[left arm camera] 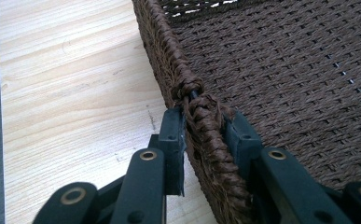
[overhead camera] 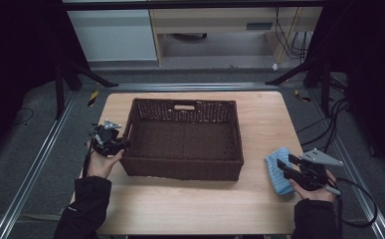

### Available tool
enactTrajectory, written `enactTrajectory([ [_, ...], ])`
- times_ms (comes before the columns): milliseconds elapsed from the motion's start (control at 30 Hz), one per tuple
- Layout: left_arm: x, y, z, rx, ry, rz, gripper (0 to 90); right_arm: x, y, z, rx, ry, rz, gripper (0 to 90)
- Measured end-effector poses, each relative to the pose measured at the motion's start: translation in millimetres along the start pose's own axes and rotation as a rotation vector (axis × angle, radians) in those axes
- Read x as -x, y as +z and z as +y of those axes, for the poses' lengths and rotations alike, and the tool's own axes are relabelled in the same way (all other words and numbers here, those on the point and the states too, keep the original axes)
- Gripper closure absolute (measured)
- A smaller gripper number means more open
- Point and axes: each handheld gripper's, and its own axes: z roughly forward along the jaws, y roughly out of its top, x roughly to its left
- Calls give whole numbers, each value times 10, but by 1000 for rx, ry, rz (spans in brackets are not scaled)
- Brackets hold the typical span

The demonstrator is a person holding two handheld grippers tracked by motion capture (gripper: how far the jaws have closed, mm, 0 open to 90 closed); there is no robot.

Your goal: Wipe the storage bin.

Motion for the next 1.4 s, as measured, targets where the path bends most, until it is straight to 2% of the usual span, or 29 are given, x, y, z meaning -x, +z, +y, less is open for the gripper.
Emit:
enactTrajectory([
  [167,1,1,4,-3,2,0,714,-56,67,109,0,2,32,531],
  [300,-2,2,5,-4,-1,-2,713,-109,134,263,10,-1,58,537],
  [633,-27,12,13,-4,-2,-13,712,-313,363,687,61,-59,121,549],
  [800,-42,21,17,1,-5,-21,711,-438,530,868,64,-71,165,557],
  [933,-52,28,21,3,-7,-27,710,-518,692,926,45,-78,190,563],
  [1133,-72,50,45,6,-6,-37,707,-592,912,905,-3,-77,207,576],
  [1267,-71,49,45,7,-8,-35,701,-620,1002,868,-38,-96,203,634],
  [1333,-73,41,46,8,-13,-24,670,-637,1023,848,-48,-115,185,643],
  [1400,-83,32,43,10,-22,-17,607,-629,1018,846,-51,-105,189,654],
])
